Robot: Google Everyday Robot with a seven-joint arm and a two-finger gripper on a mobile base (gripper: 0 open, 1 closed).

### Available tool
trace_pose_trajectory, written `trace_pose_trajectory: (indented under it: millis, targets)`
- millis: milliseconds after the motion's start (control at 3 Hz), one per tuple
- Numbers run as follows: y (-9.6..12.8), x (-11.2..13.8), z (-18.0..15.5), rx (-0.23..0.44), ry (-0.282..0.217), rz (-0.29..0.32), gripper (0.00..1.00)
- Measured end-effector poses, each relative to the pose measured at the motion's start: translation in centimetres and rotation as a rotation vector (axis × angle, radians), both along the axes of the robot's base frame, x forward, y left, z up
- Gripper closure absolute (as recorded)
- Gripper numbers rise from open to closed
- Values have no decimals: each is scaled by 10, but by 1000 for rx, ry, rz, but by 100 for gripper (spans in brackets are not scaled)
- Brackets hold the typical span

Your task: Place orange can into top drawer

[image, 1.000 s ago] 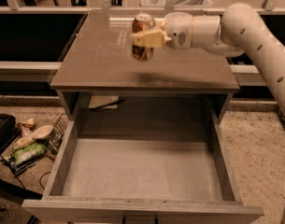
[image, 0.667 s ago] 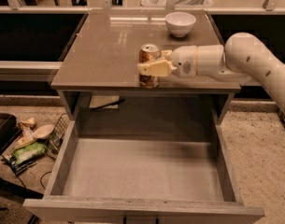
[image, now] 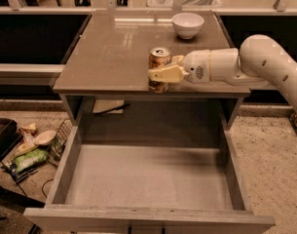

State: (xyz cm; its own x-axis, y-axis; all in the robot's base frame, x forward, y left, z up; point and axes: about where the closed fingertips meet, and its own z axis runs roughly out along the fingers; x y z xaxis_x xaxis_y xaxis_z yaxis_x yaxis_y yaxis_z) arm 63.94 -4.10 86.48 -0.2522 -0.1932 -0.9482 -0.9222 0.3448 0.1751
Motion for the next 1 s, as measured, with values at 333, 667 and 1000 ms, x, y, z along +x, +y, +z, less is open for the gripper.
trace_pose_trajectory:
  millis: [333, 667, 1000]
  targets:
    - [0, 0, 0, 0, 0, 0, 100]
    - [0, 0, 0, 0, 0, 0, 100]
    - [0, 0, 0, 0, 0, 0, 86]
